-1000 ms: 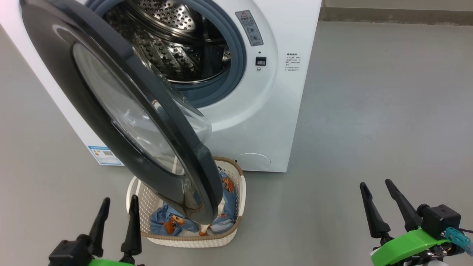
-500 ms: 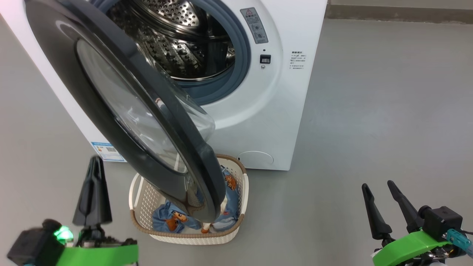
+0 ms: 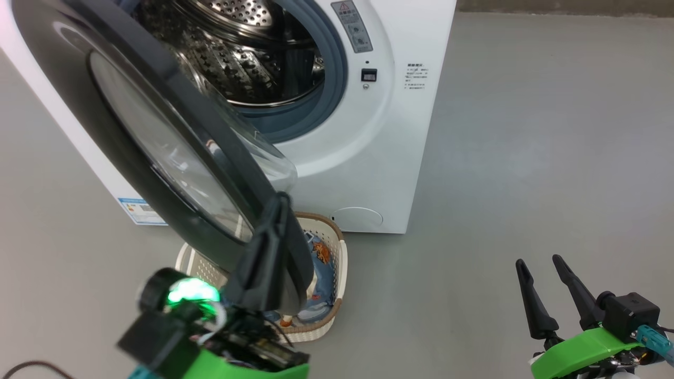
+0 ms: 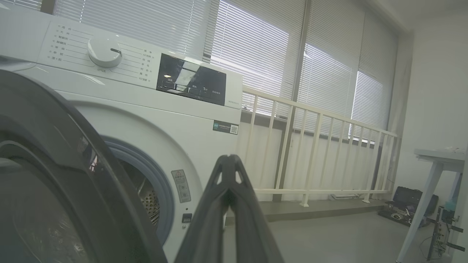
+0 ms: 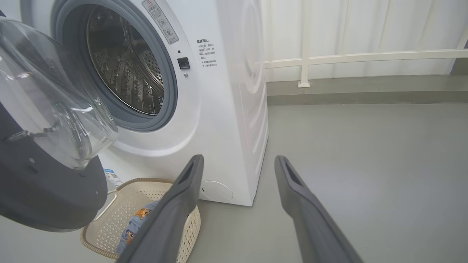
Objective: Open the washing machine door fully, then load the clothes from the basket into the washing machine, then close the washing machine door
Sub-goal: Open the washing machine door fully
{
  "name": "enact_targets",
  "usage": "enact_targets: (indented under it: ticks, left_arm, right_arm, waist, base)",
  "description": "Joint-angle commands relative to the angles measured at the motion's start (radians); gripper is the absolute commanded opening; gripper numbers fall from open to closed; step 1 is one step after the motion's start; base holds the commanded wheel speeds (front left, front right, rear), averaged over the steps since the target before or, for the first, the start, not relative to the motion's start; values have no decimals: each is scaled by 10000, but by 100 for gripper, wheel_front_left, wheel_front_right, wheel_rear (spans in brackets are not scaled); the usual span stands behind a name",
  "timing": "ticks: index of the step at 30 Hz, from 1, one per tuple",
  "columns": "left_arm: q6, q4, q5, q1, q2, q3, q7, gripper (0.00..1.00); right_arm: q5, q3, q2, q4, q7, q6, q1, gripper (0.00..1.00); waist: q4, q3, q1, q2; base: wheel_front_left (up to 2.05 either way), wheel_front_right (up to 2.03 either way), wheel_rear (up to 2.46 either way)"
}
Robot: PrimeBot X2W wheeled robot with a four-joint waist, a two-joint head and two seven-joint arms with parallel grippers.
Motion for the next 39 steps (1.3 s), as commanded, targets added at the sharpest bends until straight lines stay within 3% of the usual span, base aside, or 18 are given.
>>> enact_targets:
  ticks: [1,12,19,39]
  left_arm:
    - [23,21,-85,-444,25,88,33,0]
    - [176,3288,-1207,-1672,20,-1390,-448,0]
    - [305,5224,-1757,-2207,19,-1470,-595,0]
    - [299,5915,-1944,-2204,19,-801,-606,0]
  right_arm:
    - [-102,140,-128,-255,-122,54,-258,100]
    - [-208,251,-70,-251,-122,54,-444,100]
    - [-220,291,-69,-250,-122,54,-570,100]
    - [-237,130,-161,-358,-122,54,-626,100]
  waist:
    - [-84,88,0,-1]
    - [-370,351,0,-1]
    - [-368,446,0,-1]
    - [-4,437,0,-1]
  base:
    - [0,0,0]
    - [0,0,0]
    - [0,0,0]
    - [0,0,0]
